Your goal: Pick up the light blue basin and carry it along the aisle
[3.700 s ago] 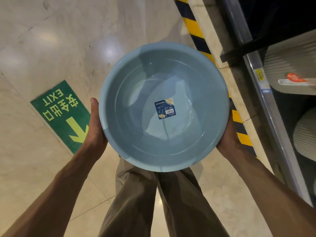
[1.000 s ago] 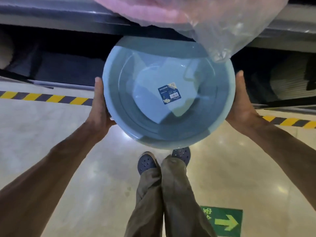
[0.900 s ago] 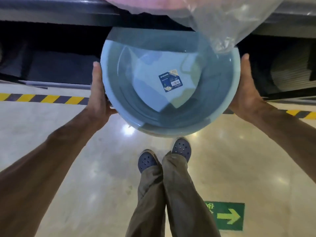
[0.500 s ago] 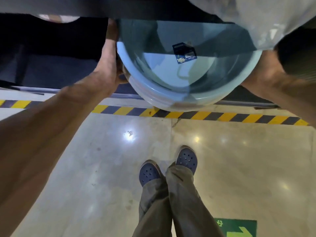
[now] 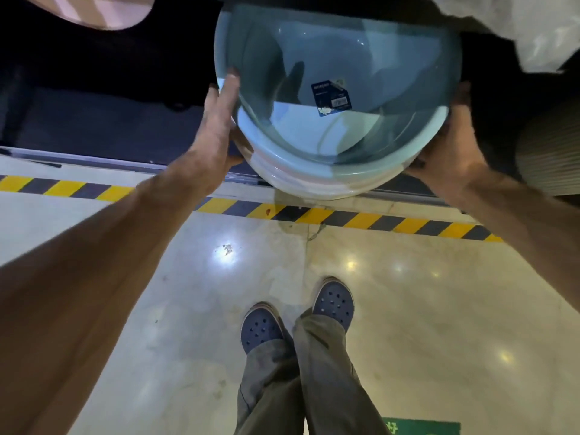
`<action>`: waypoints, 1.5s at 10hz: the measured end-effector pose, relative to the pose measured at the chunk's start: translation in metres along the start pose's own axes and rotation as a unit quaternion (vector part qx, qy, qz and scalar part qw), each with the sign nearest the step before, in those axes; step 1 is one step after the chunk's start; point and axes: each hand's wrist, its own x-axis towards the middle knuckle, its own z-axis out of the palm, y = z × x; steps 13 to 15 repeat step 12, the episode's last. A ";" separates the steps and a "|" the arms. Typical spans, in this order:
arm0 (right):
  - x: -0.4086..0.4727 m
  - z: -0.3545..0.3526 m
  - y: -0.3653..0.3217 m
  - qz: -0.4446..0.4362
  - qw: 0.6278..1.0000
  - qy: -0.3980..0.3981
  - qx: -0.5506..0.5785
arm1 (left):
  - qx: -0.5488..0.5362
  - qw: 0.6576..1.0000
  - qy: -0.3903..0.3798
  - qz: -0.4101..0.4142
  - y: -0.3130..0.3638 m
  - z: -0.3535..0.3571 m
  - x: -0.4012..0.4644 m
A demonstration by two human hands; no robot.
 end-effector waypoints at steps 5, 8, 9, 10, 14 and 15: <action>-0.048 0.039 0.096 0.079 0.995 -0.025 0.048 | -0.050 0.997 -0.016 0.049 -0.076 0.064 -0.077; -0.019 0.047 0.080 0.042 0.998 -0.044 -0.002 | 0.005 0.996 -0.013 0.087 -0.052 0.064 -0.041; -0.011 0.053 0.073 0.038 0.998 -0.046 0.007 | 0.017 0.998 -0.017 0.063 -0.037 0.060 -0.032; -0.013 0.056 0.068 0.051 0.998 -0.032 0.005 | 0.036 0.998 -0.014 0.050 -0.034 0.058 -0.030; -0.033 0.054 0.064 0.053 0.998 -0.012 -0.045 | 0.092 0.993 -0.010 0.070 -0.046 0.047 -0.053; -0.033 0.054 0.064 0.053 0.998 -0.012 -0.045 | 0.092 0.993 -0.010 0.070 -0.046 0.047 -0.053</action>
